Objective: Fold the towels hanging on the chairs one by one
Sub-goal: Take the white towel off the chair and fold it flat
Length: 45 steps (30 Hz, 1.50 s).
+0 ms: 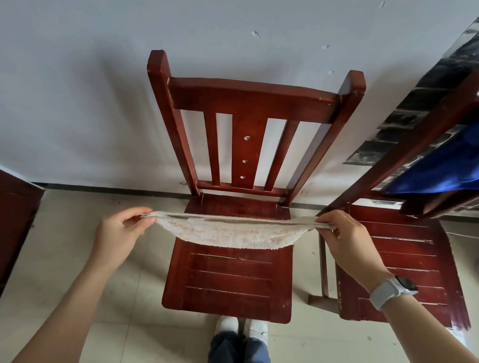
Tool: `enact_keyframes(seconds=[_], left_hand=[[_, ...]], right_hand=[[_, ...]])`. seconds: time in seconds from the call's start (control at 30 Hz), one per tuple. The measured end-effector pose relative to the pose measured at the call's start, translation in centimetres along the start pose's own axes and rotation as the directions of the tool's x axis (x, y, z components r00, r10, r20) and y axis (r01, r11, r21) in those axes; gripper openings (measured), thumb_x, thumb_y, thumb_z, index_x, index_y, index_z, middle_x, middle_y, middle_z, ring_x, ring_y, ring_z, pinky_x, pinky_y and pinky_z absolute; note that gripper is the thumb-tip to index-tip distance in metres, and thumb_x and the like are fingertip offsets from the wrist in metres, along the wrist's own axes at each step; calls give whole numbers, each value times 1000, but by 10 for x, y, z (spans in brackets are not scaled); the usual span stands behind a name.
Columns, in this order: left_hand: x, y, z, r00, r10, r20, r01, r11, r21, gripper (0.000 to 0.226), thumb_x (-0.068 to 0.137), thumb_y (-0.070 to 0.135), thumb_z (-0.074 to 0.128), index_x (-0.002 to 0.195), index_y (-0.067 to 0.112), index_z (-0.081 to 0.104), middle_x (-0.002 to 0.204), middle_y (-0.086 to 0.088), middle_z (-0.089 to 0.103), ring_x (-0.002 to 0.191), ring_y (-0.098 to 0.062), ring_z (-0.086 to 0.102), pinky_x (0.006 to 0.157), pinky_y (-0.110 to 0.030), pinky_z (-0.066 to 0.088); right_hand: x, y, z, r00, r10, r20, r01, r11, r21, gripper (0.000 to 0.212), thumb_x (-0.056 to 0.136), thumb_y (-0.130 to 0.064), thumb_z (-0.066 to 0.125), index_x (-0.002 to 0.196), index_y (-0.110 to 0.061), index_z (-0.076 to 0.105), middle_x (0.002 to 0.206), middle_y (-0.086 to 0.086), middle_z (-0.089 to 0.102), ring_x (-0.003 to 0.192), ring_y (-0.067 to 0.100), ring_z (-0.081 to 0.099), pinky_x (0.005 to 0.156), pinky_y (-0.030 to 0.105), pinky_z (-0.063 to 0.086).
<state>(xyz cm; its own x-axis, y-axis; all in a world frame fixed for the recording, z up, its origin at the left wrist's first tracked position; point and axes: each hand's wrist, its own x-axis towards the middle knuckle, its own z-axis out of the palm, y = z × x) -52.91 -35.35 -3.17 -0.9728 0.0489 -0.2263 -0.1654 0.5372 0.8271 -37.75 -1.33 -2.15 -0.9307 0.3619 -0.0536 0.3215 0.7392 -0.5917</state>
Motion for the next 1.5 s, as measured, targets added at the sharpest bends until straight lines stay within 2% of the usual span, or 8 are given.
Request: enact_keyframes(seconds=[0.17, 0.43, 0.63, 0.83, 0.93, 1.03, 1.23, 1.5], left_hand=[[4, 7, -1, 991, 133, -8, -132, 985, 110, 14, 75, 1, 70, 88, 7, 71, 90, -5, 62, 70, 16, 55, 69, 4, 38], [5, 17, -2, 992, 124, -22, -120, 982, 143, 11, 77, 5, 70, 88, 7, 71, 85, 0, 66, 70, 16, 56, 65, 5, 36], [31, 33, 11, 989, 143, -36, -135, 977, 168, 16, 81, 7, 66, 95, 2, 68, 94, -7, 68, 88, -23, 61, 74, -14, 42], [42, 57, 16, 978, 187, -91, -176, 978, 115, 15, 84, 7, 62, 97, 3, 66, 94, -3, 63, 89, -14, 55, 77, -21, 39], [35, 55, 9, 973, 219, -67, -218, 976, 26, 9, 83, 1, 61, 91, 4, 64, 87, -1, 63, 76, 3, 57, 68, -3, 40], [22, 38, -5, 975, 213, 58, -215, 976, 28, 13, 81, -2, 62, 82, 11, 62, 79, 7, 62, 69, 14, 56, 66, 0, 40], [-7, -21, -18, 888, -85, 452, -50, 959, 280, 27, 79, -1, 65, 72, 25, 60, 77, 5, 64, 76, -12, 57, 65, -7, 39], [-15, -50, -11, 835, -237, 498, 129, 962, 241, 17, 84, 2, 60, 75, 16, 62, 52, 9, 58, 47, 3, 48, 49, -10, 35]], right_hand=[[11, -6, -5, 995, 68, -75, -59, 992, 109, 9, 78, 5, 65, 83, -3, 64, 87, 0, 53, 73, 6, 51, 67, 4, 40], [14, -12, -24, 994, 78, -81, -62, 980, 189, 13, 79, 7, 63, 88, 1, 68, 85, 4, 57, 73, 3, 53, 65, -1, 41], [36, -10, -17, 970, 242, -22, -229, 940, 252, 13, 84, -2, 60, 96, -4, 65, 87, 3, 60, 85, 24, 62, 76, 32, 56], [48, -19, -18, 946, 292, -139, -224, 902, 370, 11, 86, -4, 57, 95, -8, 64, 88, 5, 63, 86, 23, 62, 82, 36, 53], [40, -18, -22, 961, 248, -123, -189, 913, 362, 11, 88, -5, 56, 94, -13, 61, 88, -1, 60, 79, 11, 59, 74, 23, 51], [23, -10, -22, 974, 223, 43, -224, 913, 341, 9, 88, -9, 56, 93, -15, 60, 86, -2, 62, 72, 14, 61, 62, 18, 50], [-13, 14, 6, 842, 261, 472, -393, 896, 206, 17, 84, -8, 62, 76, -23, 61, 81, -1, 65, 81, 16, 62, 76, 23, 47], [-20, 27, 25, 730, 290, 619, -438, 893, 98, 4, 86, -8, 59, 86, -9, 62, 78, 0, 61, 74, 12, 56, 65, 16, 43]])
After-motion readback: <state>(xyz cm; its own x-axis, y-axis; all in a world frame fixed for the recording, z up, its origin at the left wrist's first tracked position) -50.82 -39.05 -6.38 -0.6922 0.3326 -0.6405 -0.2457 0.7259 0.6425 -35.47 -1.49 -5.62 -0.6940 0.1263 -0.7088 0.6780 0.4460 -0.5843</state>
